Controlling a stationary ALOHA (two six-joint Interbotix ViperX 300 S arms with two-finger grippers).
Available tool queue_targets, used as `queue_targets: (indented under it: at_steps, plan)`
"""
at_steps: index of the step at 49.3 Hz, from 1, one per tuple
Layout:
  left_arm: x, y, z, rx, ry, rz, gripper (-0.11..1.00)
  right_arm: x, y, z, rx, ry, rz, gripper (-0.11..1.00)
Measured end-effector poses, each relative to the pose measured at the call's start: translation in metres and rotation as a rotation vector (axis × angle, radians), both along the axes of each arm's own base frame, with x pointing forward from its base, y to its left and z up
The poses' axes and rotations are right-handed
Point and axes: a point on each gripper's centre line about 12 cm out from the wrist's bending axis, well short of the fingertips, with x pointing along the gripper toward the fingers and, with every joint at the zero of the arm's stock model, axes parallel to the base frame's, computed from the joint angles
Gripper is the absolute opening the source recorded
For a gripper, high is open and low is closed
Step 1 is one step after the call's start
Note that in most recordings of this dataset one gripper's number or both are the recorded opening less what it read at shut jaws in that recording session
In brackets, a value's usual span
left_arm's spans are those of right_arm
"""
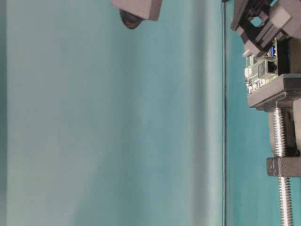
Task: Insert the USB into the fixed PCB.
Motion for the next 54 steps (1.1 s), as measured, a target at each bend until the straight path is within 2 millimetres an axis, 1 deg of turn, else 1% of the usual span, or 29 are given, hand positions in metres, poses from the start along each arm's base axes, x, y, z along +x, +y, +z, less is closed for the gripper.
queue_targets:
  at_steps: [3,6,10,14,19,25,34,47,54]
  plan:
    - [-0.015,-0.003,0.001,-0.002,0.003,-0.005,0.79,0.001,0.000,0.001,0.000,-0.005,0.001,0.23]
    - [-0.028,-0.005,0.002,-0.003,-0.005,-0.009,0.78,0.001,0.000,0.002,0.005,-0.013,0.001,0.38]
    - [-0.043,-0.007,-0.002,-0.003,-0.010,-0.013,0.78,0.002,0.001,0.002,0.013,-0.026,0.000,0.56]
    - [-0.058,-0.010,-0.007,0.000,-0.029,-0.017,0.78,0.004,0.002,-0.001,0.017,-0.035,0.002,0.68]
    - [-0.070,-0.012,-0.015,0.002,-0.048,-0.019,0.78,0.008,0.003,-0.007,0.013,-0.031,0.004,0.66]
    - [-0.079,-0.013,-0.027,-0.001,-0.043,-0.017,0.78,0.014,0.005,-0.011,0.015,-0.027,0.003,0.64]
    - [-0.079,-0.012,-0.029,0.000,-0.046,-0.010,0.78,0.018,0.005,-0.016,0.014,-0.021,0.000,0.63]
    - [-0.079,-0.012,-0.032,0.000,-0.030,-0.010,0.78,0.018,0.006,-0.026,0.004,-0.002,0.003,0.62]
    - [-0.079,-0.012,-0.033,-0.001,-0.027,-0.010,0.78,0.018,0.005,-0.027,0.002,0.007,0.000,0.57]
